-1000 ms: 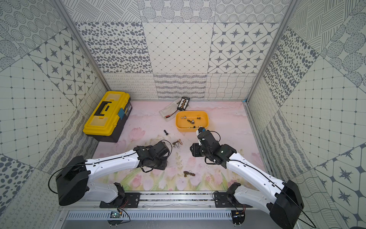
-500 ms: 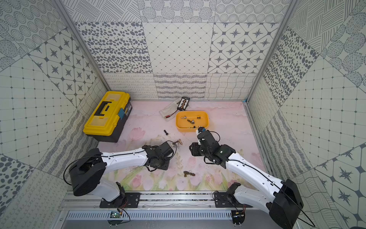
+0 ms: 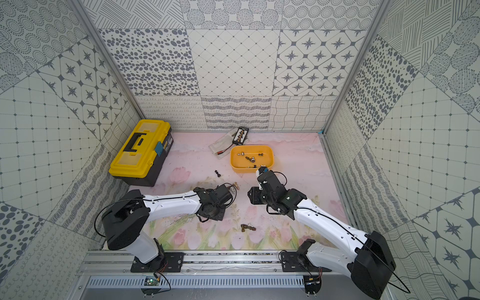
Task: Put the chess pieces into the storage box
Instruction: Pick up the chess piece at the center of the board, then place the chess piece in the storage box.
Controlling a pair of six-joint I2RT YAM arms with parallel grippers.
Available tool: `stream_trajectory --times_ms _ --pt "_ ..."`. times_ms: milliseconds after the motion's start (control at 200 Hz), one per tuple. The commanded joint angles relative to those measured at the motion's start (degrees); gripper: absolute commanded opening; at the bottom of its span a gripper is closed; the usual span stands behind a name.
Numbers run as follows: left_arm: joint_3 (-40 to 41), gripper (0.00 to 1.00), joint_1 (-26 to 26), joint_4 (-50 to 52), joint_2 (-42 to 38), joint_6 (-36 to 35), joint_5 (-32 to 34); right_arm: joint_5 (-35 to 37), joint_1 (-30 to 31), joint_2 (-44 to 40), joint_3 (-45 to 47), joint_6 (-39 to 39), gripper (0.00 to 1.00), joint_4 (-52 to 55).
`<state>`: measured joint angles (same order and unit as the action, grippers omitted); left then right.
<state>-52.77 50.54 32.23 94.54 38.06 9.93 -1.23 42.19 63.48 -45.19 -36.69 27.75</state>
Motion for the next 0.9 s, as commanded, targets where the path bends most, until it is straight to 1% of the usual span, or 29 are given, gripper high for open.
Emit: stream_trajectory --times_ms 0,85,170,285,405,485,560,760,895 --pt "-0.9 0.02 0.1 4.1 -1.3 -0.7 2.6 0.9 0.1 -0.6 -0.8 0.3 0.42 -2.3" --pt "-3.2 0.02 0.1 5.2 -4.1 -1.3 3.0 2.0 0.1 -1.6 -1.9 0.8 0.42 -2.3" --pt "-6.8 0.02 0.1 5.2 -6.0 -3.4 3.2 3.5 -0.3 -2.9 -2.8 1.8 0.42 -2.3" --pt "-15.4 0.02 0.0 6.4 -3.7 -7.6 4.1 5.2 -2.0 -5.1 -3.2 2.5 0.42 -2.3" --pt "-26.8 0.02 -1.6 7.9 4.1 -12.5 5.1 8.0 -4.4 -9.2 -2.4 2.5 0.41 -2.3" --pt "-34.7 0.01 -3.4 8.1 10.6 -15.0 3.4 10.1 -6.1 -11.9 -1.5 2.9 0.41 -3.0" --pt "-41.9 0.01 -5.1 7.8 16.6 -16.9 1.6 10.3 -8.1 -13.0 -1.6 3.7 0.41 -3.1" --pt "-59.7 0.02 -9.2 10.4 30.7 -19.3 -1.0 6.7 -12.5 -10.6 -2.7 5.0 0.41 -3.2" --pt "-68.1 0.04 -11.5 11.8 38.4 -19.6 -1.8 4.5 -13.9 -8.0 -2.8 4.7 0.41 -4.5"
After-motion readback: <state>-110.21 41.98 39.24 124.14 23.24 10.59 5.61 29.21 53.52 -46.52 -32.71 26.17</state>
